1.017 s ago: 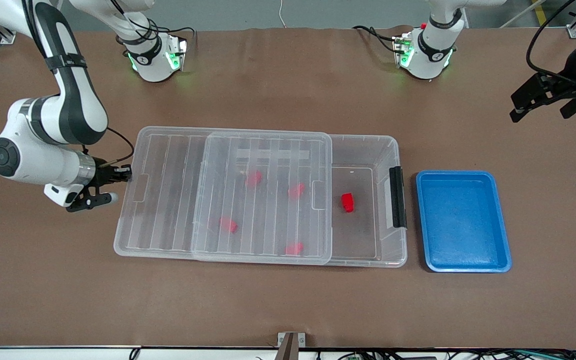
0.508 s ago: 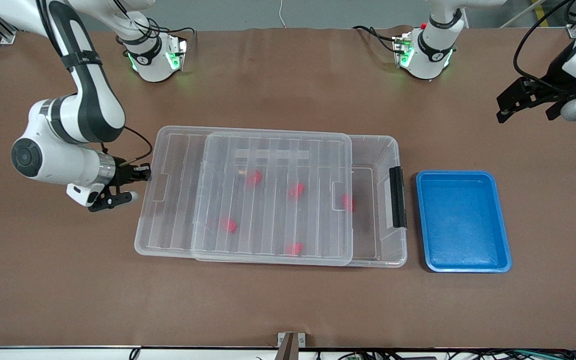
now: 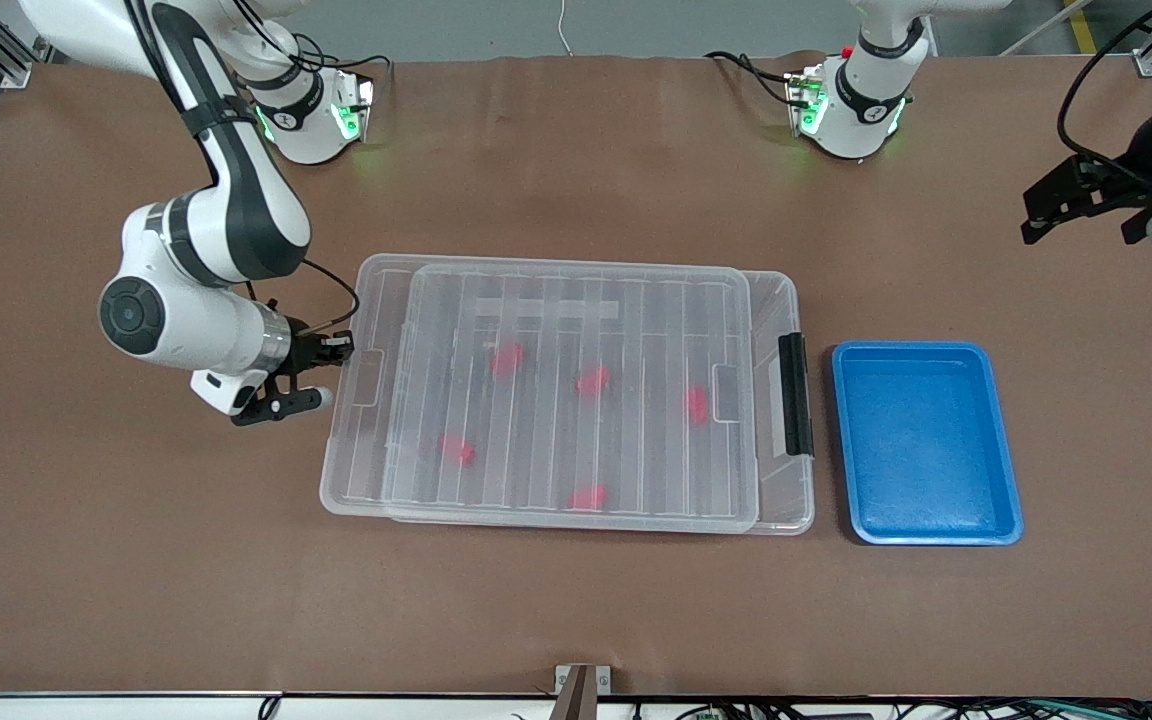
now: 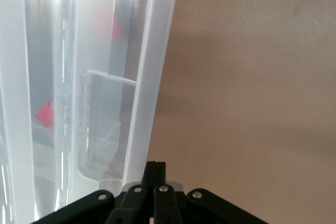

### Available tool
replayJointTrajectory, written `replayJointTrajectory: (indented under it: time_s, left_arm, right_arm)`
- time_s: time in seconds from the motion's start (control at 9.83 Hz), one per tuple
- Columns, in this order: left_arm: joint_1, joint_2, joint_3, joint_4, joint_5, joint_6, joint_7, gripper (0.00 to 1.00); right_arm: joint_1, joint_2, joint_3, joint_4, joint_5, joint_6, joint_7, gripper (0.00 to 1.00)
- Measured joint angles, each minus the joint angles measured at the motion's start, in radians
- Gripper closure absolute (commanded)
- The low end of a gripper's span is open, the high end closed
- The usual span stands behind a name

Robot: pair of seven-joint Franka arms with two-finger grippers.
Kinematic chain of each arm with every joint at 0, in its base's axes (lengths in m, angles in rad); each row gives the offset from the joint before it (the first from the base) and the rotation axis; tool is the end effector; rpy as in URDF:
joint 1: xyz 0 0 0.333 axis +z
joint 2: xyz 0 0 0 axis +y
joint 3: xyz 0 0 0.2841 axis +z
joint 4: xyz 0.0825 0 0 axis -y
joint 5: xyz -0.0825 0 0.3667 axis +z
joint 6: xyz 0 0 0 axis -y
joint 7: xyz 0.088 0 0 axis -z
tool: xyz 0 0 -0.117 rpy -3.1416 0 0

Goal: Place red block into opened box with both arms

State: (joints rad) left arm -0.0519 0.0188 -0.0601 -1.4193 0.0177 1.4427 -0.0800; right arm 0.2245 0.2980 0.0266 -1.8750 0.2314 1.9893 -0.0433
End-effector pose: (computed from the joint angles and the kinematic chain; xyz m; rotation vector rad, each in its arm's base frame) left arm 0.5259 -0.0565 0.6292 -3.1253 0.0464 -0.0097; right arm 0.5554 0.1588 0.3113 -2.9248 -0.2640 0.3012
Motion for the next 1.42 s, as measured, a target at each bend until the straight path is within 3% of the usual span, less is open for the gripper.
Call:
replayJointTrajectory:
  time_s: [0.51, 0.61, 0.71, 0.92, 1.02, 1.22, 1.42]
  left_arm:
    - [0.007, 0.004, 0.0, 0.0, 0.0, 0.0, -0.004, 0.0]
    - [0.007, 0.004, -0.001, 0.0, 0.0, 0.0, -0.004, 0.0]
    - [0.006, 0.004, -0.001, 0.0, 0.0, 0.0, -0.004, 0.0]
    - [0.006, 0.004, -0.002, 0.0, 0.0, -0.001, -0.005, 0.0]
    - [0.006, 0.004, -0.002, 0.0, 0.0, -0.001, -0.005, 0.0]
    - [0.007, 0.004, -0.002, 0.001, 0.0, -0.002, -0.005, 0.0]
    - [0.007, 0.004, -0.001, 0.001, 0.0, -0.002, -0.005, 0.0]
  right_arm:
    - [0.028, 0.005, 0.001, 0.0, 0.0, 0.022, 0.04, 1.0]
    - [0.029, 0.006, 0.001, 0.0, 0.0, 0.023, 0.04, 0.78]
    - [0.03, 0.006, -0.001, 0.003, 0.0, 0.017, 0.054, 0.01]
    - [0.006, -0.01, -0.017, 0.033, -0.024, -0.038, 0.134, 0.0]
    - [-0.029, -0.043, -0.022, 0.059, -0.079, -0.063, 0.171, 0.0]
    - [-0.102, -0.17, -0.024, 0.085, -0.181, -0.134, 0.277, 0.0]
    - [-0.166, -0.31, -0.021, 0.087, -0.197, -0.223, 0.316, 0.0]
